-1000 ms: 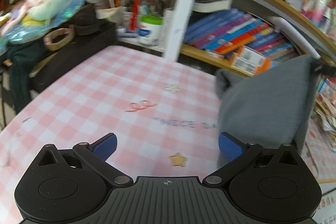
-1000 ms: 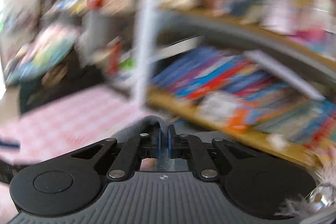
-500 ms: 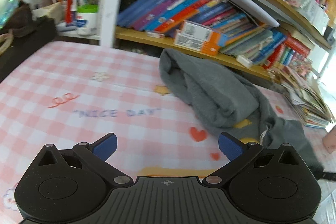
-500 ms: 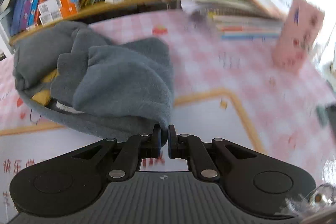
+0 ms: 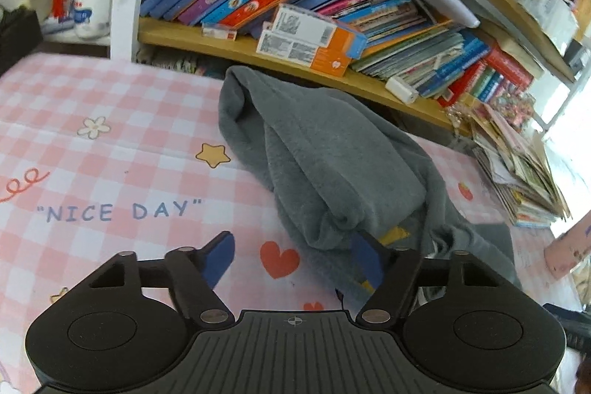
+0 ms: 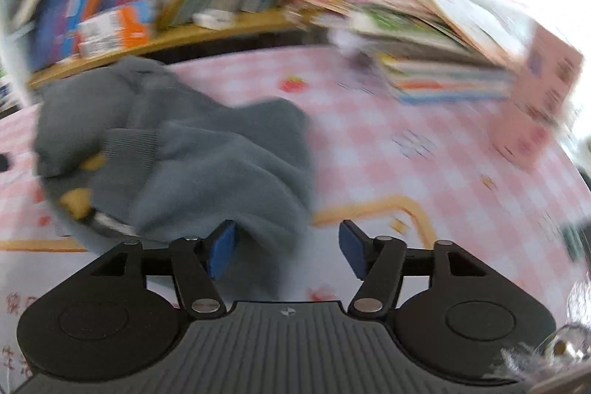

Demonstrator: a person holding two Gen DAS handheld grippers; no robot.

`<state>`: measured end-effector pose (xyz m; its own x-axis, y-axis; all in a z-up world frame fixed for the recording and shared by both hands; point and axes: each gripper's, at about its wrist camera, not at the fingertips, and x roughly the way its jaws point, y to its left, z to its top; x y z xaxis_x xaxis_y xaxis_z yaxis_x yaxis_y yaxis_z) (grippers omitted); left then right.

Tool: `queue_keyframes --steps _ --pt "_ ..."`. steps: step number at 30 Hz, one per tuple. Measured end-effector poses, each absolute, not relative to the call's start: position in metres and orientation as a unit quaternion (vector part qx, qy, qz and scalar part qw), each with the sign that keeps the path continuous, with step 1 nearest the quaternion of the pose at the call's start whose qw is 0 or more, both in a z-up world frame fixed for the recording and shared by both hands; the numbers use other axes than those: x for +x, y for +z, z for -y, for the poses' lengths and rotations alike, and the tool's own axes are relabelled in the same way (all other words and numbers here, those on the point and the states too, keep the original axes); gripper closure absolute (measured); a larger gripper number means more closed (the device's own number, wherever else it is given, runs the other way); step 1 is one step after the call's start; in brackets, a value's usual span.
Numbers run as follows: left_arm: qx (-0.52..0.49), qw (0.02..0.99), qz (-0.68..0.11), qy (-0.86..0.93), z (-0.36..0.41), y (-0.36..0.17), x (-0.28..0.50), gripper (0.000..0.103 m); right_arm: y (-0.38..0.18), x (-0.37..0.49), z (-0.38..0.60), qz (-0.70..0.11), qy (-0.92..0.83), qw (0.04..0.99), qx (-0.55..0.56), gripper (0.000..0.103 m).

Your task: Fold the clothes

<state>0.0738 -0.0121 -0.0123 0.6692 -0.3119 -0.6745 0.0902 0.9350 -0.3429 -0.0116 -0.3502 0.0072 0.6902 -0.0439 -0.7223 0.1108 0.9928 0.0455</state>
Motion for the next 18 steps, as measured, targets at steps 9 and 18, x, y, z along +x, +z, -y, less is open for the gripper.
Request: queue_keyframes --steps 9,18 --pt "-0.147 0.895 -0.400 -0.130 0.020 -0.015 0.105 0.035 0.012 0.013 0.281 -0.364 0.114 0.922 -0.060 0.023" --pt "-0.110 0.894 -0.408 -0.151 0.052 -0.019 0.139 0.052 -0.015 0.037 0.268 -0.413 0.085 0.902 -0.091 0.036"
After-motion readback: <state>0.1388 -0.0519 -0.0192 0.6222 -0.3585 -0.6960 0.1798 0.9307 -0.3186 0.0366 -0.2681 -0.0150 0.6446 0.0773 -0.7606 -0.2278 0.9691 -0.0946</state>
